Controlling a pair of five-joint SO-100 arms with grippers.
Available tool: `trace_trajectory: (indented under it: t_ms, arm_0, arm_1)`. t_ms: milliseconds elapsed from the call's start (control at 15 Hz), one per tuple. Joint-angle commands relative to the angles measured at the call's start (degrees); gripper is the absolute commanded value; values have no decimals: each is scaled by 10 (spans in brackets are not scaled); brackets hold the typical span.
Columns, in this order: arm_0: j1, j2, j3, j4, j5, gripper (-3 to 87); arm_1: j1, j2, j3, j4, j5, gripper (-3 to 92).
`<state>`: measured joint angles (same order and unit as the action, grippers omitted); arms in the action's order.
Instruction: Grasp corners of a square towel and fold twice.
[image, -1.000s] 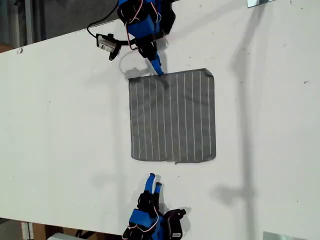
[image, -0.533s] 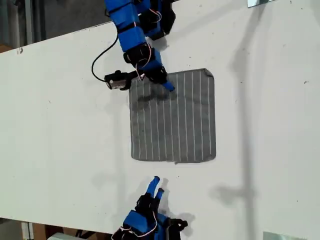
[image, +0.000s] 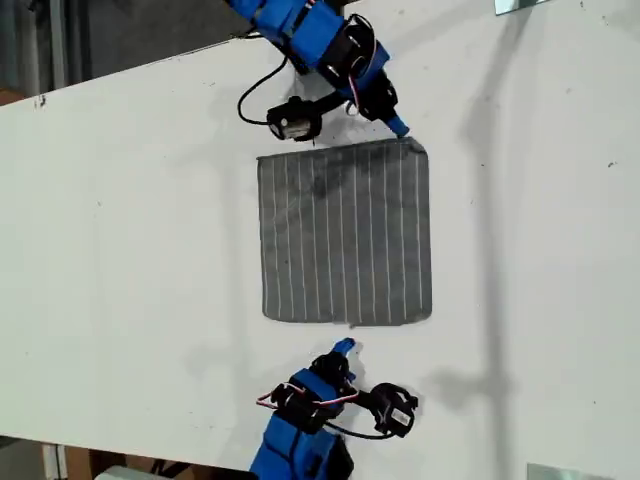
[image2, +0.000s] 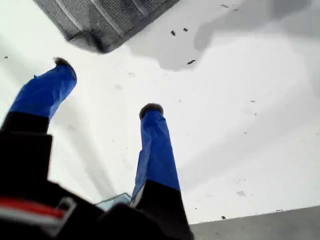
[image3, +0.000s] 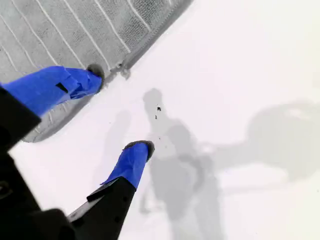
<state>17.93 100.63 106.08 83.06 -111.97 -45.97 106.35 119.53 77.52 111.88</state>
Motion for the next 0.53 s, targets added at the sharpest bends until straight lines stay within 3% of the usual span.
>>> trace_trajectory:
  t_ms: [0,467]
  arm_0:
    - [44,-11,-47,12,-45,256]
    - [79,-48,-69,12,-80,257]
  arm_1:
    - [-28,-79,-91,-25,5,306]
    - [18,-219,-165,-96,-86,320]
